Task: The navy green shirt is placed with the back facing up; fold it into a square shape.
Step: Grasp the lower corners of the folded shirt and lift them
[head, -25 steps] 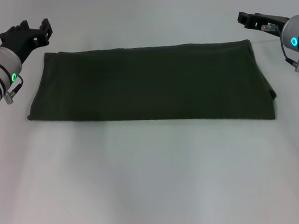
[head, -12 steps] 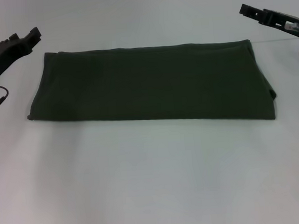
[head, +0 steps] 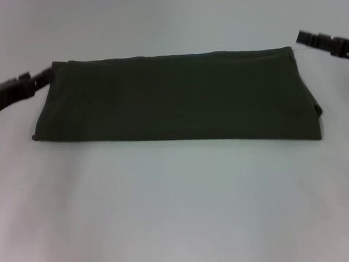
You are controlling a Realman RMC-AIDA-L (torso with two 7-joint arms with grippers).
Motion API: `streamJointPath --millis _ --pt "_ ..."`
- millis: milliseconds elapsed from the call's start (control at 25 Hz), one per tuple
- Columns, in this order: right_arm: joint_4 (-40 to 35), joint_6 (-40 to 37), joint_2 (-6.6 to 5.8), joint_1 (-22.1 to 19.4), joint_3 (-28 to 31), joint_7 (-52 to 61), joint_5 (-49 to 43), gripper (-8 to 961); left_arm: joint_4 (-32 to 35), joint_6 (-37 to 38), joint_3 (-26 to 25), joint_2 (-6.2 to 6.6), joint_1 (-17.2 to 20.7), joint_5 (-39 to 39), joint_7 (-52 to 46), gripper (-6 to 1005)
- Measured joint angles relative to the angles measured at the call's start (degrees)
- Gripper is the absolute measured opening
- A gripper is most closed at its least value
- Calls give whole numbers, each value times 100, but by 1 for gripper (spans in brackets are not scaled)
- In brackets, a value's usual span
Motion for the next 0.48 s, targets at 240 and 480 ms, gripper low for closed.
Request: streamJointPath --millis 240,480 --pt "-37 -131 -127 -136 -174 288 -321 785 263 53 -66 78 -106 1716 -1407 660" --pt "-36 -179 -119 -181 -187 274 -361 785 284 -59 -75 106 -187 2232 -2011 671"
